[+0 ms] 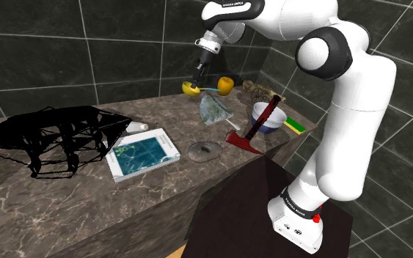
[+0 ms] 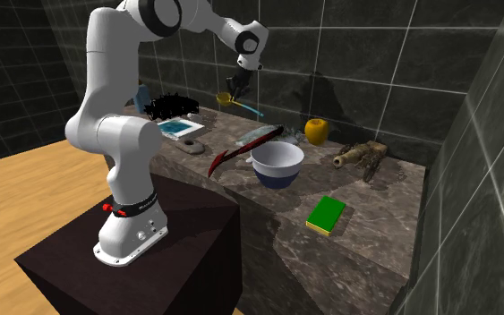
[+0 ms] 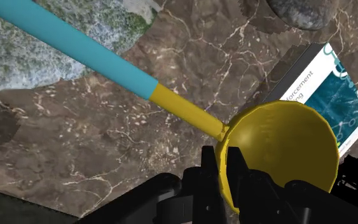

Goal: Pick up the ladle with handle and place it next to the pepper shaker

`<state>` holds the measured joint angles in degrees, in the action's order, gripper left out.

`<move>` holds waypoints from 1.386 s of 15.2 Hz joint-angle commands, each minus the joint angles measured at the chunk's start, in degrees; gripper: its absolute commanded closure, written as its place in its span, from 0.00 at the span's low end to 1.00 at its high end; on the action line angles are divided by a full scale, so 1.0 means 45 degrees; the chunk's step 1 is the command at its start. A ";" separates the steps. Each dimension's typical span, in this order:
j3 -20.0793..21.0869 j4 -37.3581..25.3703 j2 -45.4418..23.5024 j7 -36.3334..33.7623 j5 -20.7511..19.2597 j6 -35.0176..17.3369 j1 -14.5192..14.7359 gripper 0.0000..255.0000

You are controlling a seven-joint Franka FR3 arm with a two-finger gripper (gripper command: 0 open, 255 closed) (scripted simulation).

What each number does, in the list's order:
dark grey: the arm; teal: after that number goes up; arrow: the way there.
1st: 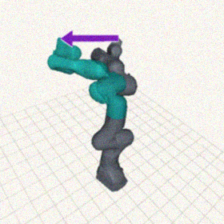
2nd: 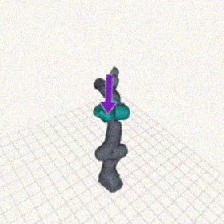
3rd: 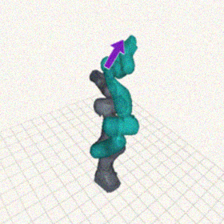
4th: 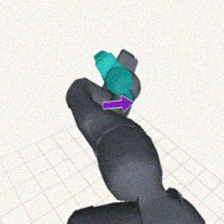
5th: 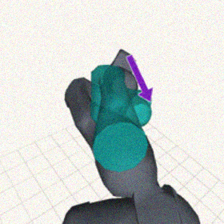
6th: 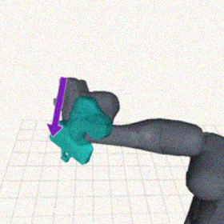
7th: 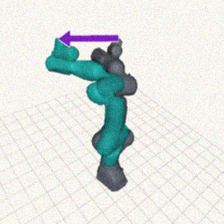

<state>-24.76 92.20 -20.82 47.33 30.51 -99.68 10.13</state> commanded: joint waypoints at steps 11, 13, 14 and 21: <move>0.0439 0.0232 -0.0877 -0.0221 0.0514 -0.1263 0.0455 1.00; 0.0472 0.0387 -0.1004 -0.0089 0.0599 -0.1506 0.0452 1.00; 0.0489 0.0460 -0.1070 -0.0023 0.0643 -0.1625 0.0449 1.00; 0.0630 0.0883 -0.1594 0.0444 0.0983 -0.2431 0.0406 1.00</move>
<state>-22.03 95.69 -27.75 48.99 34.70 -109.95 11.93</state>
